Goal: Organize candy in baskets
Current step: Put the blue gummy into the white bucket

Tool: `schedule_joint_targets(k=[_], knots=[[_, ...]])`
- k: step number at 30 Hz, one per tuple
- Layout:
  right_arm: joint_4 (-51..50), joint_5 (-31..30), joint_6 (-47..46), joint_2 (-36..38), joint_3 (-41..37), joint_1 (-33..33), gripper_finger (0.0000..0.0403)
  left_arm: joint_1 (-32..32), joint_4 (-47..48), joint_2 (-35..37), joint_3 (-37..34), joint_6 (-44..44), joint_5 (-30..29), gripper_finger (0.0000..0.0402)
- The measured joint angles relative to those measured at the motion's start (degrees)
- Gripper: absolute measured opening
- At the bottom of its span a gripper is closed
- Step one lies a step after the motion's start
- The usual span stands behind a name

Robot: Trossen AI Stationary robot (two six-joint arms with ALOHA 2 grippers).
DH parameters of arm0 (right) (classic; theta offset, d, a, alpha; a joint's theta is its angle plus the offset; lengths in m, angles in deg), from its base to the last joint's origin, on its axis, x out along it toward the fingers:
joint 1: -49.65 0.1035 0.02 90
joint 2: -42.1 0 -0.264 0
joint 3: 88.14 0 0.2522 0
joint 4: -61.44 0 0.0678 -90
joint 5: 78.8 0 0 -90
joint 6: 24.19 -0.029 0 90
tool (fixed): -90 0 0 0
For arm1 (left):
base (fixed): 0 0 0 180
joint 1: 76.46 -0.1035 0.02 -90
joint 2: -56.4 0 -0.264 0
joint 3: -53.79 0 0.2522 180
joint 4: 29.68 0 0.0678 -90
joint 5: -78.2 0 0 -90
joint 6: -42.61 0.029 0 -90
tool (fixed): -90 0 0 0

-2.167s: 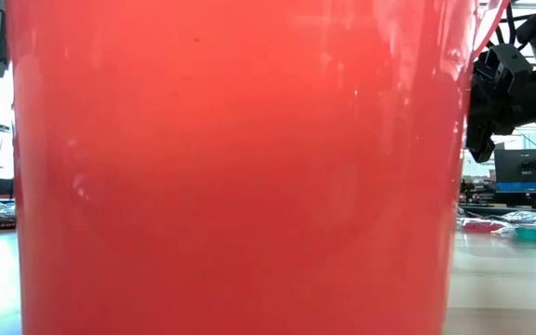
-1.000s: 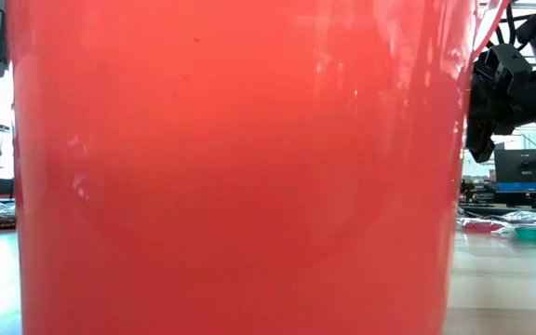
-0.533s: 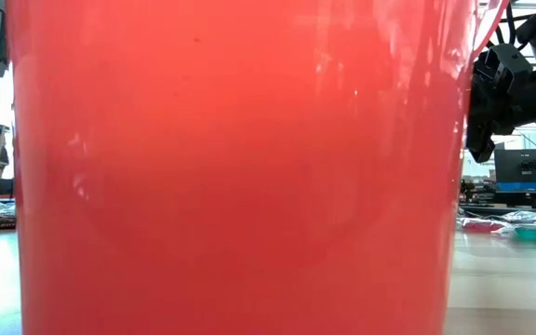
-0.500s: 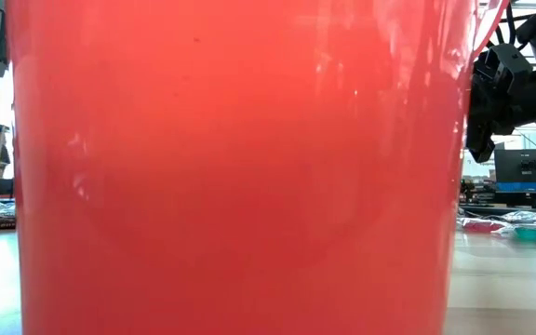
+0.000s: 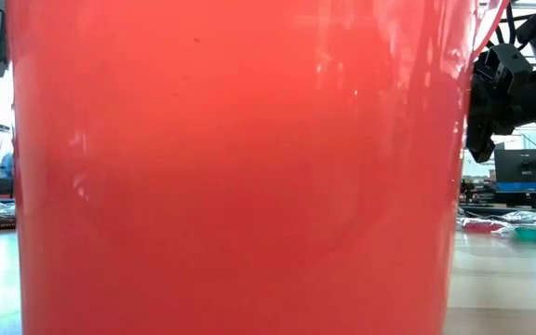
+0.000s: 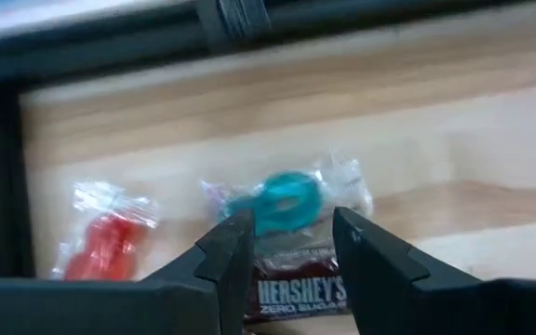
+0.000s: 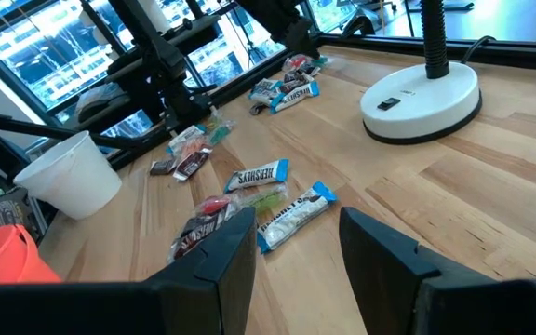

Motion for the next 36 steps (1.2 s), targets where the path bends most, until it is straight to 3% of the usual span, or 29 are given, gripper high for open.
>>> schedule_joint_targets(k=[8, 15, 20, 25, 36], knots=[[0.0, 0.0, 0.0, 0.0, 0.0, 0.0, 0.0152, -1.1, -0.1, -1.1, 1.6, -2.2, 4.3, 0.0165], [0.0, 0.0, 0.0, 0.0, 0.0, 0.0, 0.0152, -1.2, 0.8, -1.0, 1.7, 2.7, 7.5, 0.0180], [0.0, 0.0, 0.0, 0.0, 0.0, 0.0, 0.0152, -0.7, -0.3, -1.0, 1.7, 4.7, 7.0, 0.0177], [0.0, 0.0, 0.0, 0.0, 0.0, 0.0, 0.0152, -0.8, -4.4, -1.2, 1.7, 3.5, 2.1, 0.0177], [0.0, -0.1, 0.0, 0.0, 0.0, 0.0, 0.0152, -1.0, -5.0, -1.4, 1.7, 7.2, 3.2, 0.0177]])
